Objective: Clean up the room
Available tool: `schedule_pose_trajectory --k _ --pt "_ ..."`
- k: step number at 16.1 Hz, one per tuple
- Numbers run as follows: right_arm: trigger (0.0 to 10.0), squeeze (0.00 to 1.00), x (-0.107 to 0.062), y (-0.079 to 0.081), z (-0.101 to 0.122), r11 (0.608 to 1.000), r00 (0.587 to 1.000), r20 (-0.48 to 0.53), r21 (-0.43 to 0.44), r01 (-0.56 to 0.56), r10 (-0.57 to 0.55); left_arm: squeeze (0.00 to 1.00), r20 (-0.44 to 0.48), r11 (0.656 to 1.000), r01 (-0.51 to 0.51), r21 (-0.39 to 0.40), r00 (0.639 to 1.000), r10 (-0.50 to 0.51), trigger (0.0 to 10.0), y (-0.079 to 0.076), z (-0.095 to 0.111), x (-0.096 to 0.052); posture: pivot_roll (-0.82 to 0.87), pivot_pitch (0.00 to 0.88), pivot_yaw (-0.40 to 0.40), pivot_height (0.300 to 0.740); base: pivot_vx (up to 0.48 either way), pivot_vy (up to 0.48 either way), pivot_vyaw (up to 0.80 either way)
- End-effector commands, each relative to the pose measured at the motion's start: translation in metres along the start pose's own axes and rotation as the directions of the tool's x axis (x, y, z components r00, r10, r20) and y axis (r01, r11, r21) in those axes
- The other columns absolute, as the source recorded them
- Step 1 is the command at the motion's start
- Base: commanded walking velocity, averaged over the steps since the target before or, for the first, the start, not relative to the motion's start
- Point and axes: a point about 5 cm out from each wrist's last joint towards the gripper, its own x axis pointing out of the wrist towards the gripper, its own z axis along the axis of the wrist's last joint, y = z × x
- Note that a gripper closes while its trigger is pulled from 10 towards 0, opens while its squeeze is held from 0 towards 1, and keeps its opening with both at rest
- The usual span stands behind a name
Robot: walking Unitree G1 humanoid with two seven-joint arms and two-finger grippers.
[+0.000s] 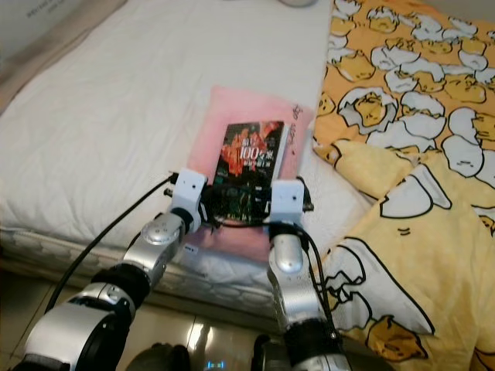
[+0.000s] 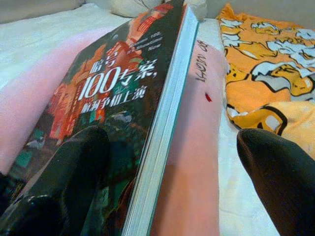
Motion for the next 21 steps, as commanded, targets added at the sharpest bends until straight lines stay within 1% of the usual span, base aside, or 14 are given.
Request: schedule_pose_trajectory --k 1,2,3,5,8,10,12,14,15,16,17,18,19,21 --pt "10.0 0.0 -0.004 0.007 -0.001 1.0 1.0 -0.009 -0.004 -0.026 0.025 0.0 -0.184 0.999 0.048 -0.019 0.982 -0.051 0.0 -0.013 -0.042 -0.011 0.04 0.15 -0.042 0.74 0.0 0.0 0.0" --pt "10.0 0.0 -0.007 0.012 -0.003 0.998 0.998 -0.047 0.047 -0.034 0.036 0.0 -0.185 0.999 0.049 -0.018 0.981 -0.051 0.0 -0.014 -0.042 -0.011 0.04 0.145 -0.043 0.74 0.0 0.0 0.0" --pt "10.0 0.0 -0.007 0.012 -0.004 0.998 0.998 -0.053 0.059 -0.035 0.038 0.0 -0.185 0.999 0.049 -0.018 0.981 -0.052 0.0 -0.014 -0.043 -0.011 0.04 0.145 -0.043 0.74 0.0 0.0 0.0" --pt "10.0 0.0 -0.007 0.02 -0.008 0.98 0.992 -0.089 0.186 -0.071 0.089 0.0 -0.188 0.999 0.048 -0.019 0.981 -0.051 0.0 -0.014 -0.044 -0.012 0.04 0.149 -0.043 0.74 0.0 0.0 0.0" --pt "10.0 0.0 -0.004 0.03 -0.004 0.956 0.986 -0.069 0.261 -0.132 0.155 0.0 -0.19 0.999 0.04 -0.018 0.981 -0.043 0.0 -0.012 -0.044 -0.012 0.04 0.157 -0.041 0.74 0.0 0.0 0.0" --pt "10.0 0.0 0.0 0.036 0.006 0.935 0.982 -0.024 0.31 -0.172 0.188 0.0 -0.188 0.999 0.04 -0.017 0.981 -0.043 0.0 -0.012 -0.044 -0.012 0.05 0.16 -0.042 0.74 0.0 0.0 0.0" --pt "10.0 0.0 0.001 0.038 0.008 0.906 0.979 -0.015 0.382 -0.182 0.203 0.0 -0.187 0.999 0.043 -0.018 0.981 -0.045 0.0 -0.013 -0.044 -0.012 0.05 0.163 -0.043 0.74 0.0 0.0 0.0" --pt "10.0 0.0 0.001 0.038 0.0 0.875 0.979 -0.07 0.464 -0.14 0.193 0.0 -0.19 0.999 0.043 -0.018 0.981 -0.046 0.0 -0.013 -0.045 -0.013 0.05 0.166 -0.041 0.74 0.0 0.0 0.0" --pt "10.0 0.0 0.001 0.037 -0.001 0.871 0.979 -0.079 0.473 -0.13 0.189 0.0 -0.19 0.999 0.043 -0.018 0.981 -0.045 0.0 -0.013 -0.045 -0.013 0.05 0.166 -0.041 0.74 0.0 0.0 0.0" --pt "10.0 0.0 0.002 0.037 0.0 0.879 0.979 -0.07 0.457 -0.138 0.19 0.0 -0.19 0.999 0.043 -0.018 0.981 -0.045 0.0 -0.013 -0.044 -0.012 0.05 0.166 -0.041 0.74 0.0 0.0 0.0" --pt "10.0 0.0 0.003 0.034 0.007 0.943 0.983 -0.017 0.288 -0.169 0.181 0.0 -0.19 0.999 0.042 -0.017 0.981 -0.044 0.0 -0.012 -0.044 -0.012 0.05 0.167 -0.04 0.74 0.0 0.0 0.0" --pt "10.0 0.0 0.004 0.028 0.008 0.979 0.991 0.003 0.152 -0.132 0.133 0.0 -0.19 0.999 0.042 -0.017 0.981 -0.044 0.0 -0.012 -0.044 -0.012 0.04 0.167 -0.04 0.74 0.0 0.0 0.0" --pt "10.0 0.0 0.004 0.024 0.007 0.986 0.994 0.006 0.132 -0.106 0.106 0.0 -0.19 0.999 0.042 -0.017 0.981 -0.045 0.0 -0.012 -0.044 -0.012 0.04 0.169 -0.041 0.74 0.0 0.0 0.0" --pt "10.0 0.0 0.001 0.012 0.011 0.999 0.997 0.072 0.017 -0.033 0.032 0.0 -0.188 0.999 0.05 -0.018 0.981 -0.053 0.0 -0.016 -0.044 -0.012 0.04 0.171 -0.042 0.74 0.0 0.0 0.0"
